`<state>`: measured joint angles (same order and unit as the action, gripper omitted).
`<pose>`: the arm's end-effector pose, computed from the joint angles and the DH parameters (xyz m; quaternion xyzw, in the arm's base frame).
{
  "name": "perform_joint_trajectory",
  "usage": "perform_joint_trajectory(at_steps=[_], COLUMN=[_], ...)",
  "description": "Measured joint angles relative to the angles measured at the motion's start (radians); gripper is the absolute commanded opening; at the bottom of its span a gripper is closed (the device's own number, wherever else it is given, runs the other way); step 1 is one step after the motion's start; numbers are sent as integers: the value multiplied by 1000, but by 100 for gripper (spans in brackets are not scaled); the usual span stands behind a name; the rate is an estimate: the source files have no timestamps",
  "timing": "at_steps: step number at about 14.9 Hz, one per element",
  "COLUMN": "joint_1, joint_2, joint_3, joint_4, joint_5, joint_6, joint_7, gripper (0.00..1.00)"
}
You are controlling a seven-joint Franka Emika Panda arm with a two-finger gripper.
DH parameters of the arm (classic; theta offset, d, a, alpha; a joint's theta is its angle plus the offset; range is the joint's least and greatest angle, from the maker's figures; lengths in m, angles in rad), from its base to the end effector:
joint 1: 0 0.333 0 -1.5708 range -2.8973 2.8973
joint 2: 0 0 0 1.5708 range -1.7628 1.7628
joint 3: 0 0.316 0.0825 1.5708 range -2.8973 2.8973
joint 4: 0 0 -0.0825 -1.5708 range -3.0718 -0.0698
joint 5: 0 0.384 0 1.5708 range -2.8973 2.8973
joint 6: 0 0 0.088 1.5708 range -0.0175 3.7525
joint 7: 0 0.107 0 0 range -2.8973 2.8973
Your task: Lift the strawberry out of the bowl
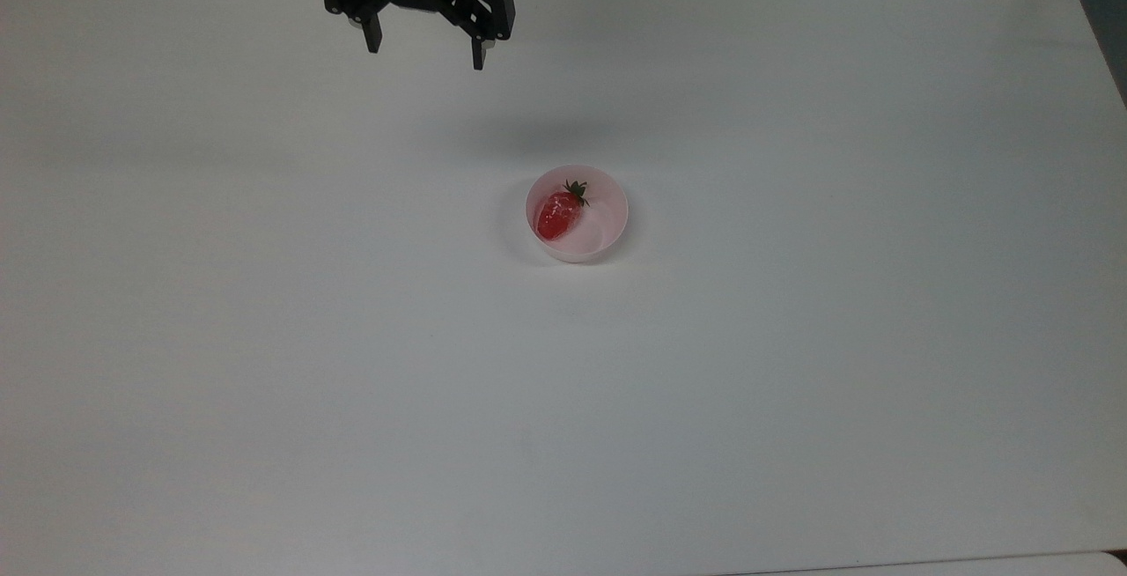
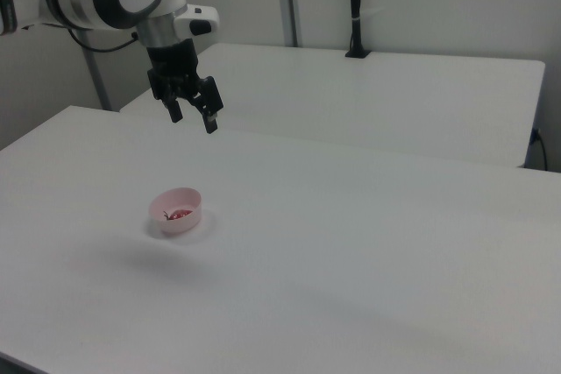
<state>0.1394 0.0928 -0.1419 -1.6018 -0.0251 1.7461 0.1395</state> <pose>0.5958 -0.0002 0.5727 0.9971 -0.0686 0.0274 0.0171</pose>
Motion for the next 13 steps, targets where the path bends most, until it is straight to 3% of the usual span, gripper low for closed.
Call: perform_joint_trajectory(at_steps=[13], joint_1=[-4], joint_2=[1], joint_3=[0], joint_4=[0], joint_5=[0], joint_6=[-18], joint_7=[0], gripper=[100])
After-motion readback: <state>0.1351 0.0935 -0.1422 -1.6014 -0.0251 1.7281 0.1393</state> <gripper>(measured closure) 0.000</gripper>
